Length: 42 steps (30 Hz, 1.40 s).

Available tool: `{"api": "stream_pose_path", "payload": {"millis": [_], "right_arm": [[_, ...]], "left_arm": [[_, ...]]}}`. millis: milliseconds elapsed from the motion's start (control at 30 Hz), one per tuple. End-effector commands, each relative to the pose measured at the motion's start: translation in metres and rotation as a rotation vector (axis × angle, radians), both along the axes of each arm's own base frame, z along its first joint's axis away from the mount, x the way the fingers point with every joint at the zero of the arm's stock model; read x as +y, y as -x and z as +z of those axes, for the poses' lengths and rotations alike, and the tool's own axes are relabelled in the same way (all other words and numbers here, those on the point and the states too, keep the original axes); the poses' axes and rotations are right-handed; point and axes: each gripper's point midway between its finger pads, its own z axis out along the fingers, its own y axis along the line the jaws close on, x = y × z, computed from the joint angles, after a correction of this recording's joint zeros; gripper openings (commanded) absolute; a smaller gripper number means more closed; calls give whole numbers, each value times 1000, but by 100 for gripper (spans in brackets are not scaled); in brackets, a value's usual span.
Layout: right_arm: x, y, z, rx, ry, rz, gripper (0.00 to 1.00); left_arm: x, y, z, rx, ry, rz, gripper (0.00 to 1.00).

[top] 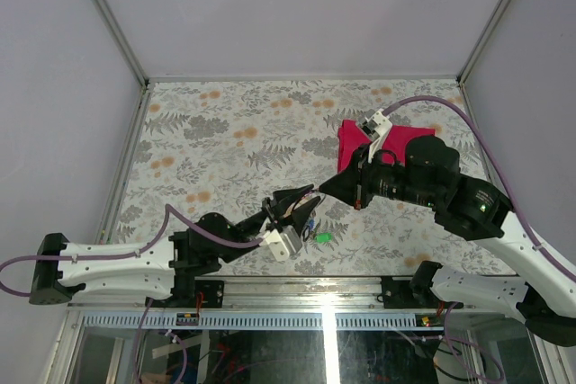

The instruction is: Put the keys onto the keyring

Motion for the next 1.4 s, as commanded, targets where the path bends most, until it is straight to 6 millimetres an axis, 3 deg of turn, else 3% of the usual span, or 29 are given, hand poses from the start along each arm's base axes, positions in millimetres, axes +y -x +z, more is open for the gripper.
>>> {"api": "stream_pose_path", "payload": {"millis": [0,667,1067,1200,1267,1367], "right_arm": [[2,6,42,-59,-117,33,0],[2,7,30,-42,-91,37,0],[-1,5,27,-44,-78,24,0],[-6,2,24,-59,-61,-1,0],[-9,-1,25,-69,-56,-23,8],[-15,-5,27,-92,-57,-60,28]], "left_arm": [[8,-3,34,-36,102,37,31],[1,6,41,-29,109,-7,25],[2,5,43,-14,118,3,0],[6,4,46,8,142,10,0],[6,4,45,17,135,9,0],[5,4,42,36,112,9,0]]}}
